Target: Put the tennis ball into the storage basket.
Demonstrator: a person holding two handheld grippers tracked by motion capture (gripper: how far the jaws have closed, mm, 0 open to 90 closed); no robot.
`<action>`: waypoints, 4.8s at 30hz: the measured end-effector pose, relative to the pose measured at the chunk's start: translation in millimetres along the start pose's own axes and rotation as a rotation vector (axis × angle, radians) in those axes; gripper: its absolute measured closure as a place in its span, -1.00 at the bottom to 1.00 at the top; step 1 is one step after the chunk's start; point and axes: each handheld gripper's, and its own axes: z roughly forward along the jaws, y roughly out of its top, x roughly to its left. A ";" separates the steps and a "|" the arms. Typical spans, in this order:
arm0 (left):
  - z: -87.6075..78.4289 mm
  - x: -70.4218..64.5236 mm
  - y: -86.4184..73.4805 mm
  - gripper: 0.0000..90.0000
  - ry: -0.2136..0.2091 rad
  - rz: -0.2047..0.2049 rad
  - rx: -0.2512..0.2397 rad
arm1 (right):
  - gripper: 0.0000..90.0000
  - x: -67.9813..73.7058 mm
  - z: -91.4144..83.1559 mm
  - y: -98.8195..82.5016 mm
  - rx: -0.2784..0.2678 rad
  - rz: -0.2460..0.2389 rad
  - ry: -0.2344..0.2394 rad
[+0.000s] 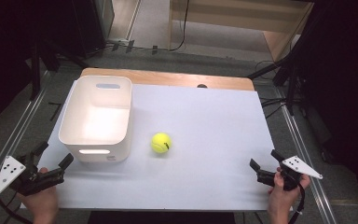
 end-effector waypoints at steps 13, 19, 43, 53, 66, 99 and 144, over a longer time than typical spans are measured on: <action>3.5 -1.9 -2.0 -0.94 -0.003 0.012 0.026 | -1.00 15.0 -1.6 18.8 0.048 -0.074 0.068; 3.2 -1.8 -2.6 -0.94 -0.011 0.006 0.029 | -1.00 26.1 3.4 31.2 0.083 -0.109 0.116; 6.0 -5.5 -2.9 -0.94 -0.010 0.032 0.048 | -1.00 57.6 46.9 65.2 0.180 -0.185 0.233; 5.7 -5.3 -2.9 -0.94 -0.013 0.032 0.049 | -1.00 66.8 60.5 75.0 0.213 -0.194 0.263; 5.6 -5.6 -3.0 -0.94 -0.014 0.032 0.049 | -1.00 82.5 77.7 86.2 0.241 -0.236 0.293; 5.5 -4.8 -2.9 -0.94 -0.023 0.028 0.049 | -1.00 133.5 119.1 104.3 0.324 -0.365 0.387; 4.8 -4.3 -2.7 -0.94 -0.030 0.030 0.052 | -1.00 177.1 151.3 106.3 0.368 -0.427 0.481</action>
